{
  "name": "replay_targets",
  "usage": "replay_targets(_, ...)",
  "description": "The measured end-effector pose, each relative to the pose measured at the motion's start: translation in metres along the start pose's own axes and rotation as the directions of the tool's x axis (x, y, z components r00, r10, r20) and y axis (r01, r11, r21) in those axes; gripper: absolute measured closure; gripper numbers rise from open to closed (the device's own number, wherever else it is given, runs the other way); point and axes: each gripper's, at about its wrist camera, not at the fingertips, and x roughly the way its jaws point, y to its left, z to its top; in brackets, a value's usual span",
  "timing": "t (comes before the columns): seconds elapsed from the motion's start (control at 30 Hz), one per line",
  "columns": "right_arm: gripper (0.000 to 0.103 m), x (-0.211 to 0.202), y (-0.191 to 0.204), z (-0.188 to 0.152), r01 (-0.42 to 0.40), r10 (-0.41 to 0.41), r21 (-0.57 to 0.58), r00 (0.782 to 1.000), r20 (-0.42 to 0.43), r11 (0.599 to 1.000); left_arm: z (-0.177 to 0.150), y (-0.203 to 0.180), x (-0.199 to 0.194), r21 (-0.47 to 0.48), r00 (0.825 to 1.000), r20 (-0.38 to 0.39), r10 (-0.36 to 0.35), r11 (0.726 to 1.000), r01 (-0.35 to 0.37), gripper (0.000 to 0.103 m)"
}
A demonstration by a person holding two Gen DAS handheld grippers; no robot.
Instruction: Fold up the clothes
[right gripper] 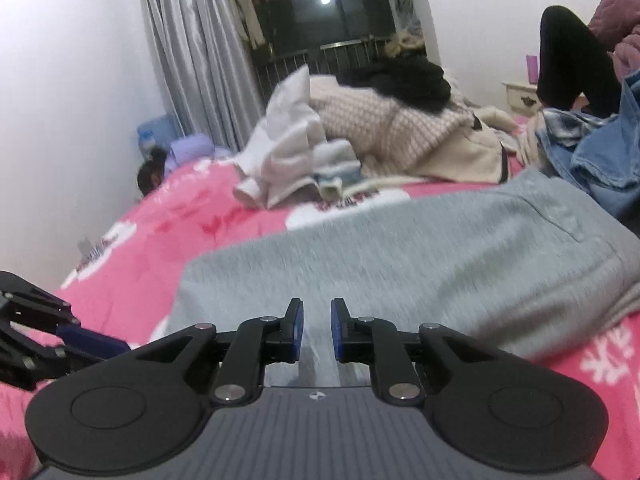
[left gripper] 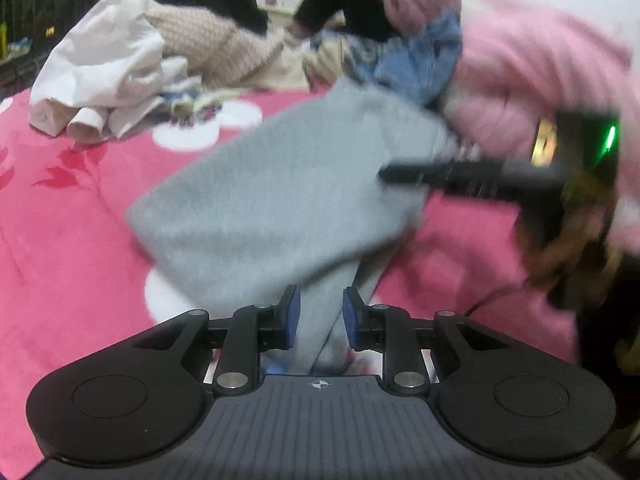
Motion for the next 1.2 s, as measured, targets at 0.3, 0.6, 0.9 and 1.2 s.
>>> replay_targets(0.3,0.084,0.016,-0.034,-0.014,0.201,-0.203,-0.045,0.978,-0.056,0.979,-0.017,-0.019,0.065,0.134,0.989,-0.019,0.146,0.981,-0.143,0.073)
replay_targets(0.6,0.082,0.032,-0.081,0.039,0.221,-0.221,0.017,0.975,0.006,0.975,-0.016,-0.01,0.061,0.05,0.989,-0.027,0.147,0.988,-0.146,0.066)
replay_targets(0.9,0.084,0.045,-0.182,0.062,0.276,-0.275,0.231,0.961,-0.034,0.933,-0.017,-0.008,0.06,0.034,0.989,-0.035,0.142,0.989,-0.141,0.064)
replay_targets(1.2,0.098,0.098,-0.2,0.092,0.294,-0.277,0.274,0.956,-0.101,0.916,-0.014,-0.008,0.062,0.03,0.987,-0.053,0.152,0.988,-0.151,0.061)
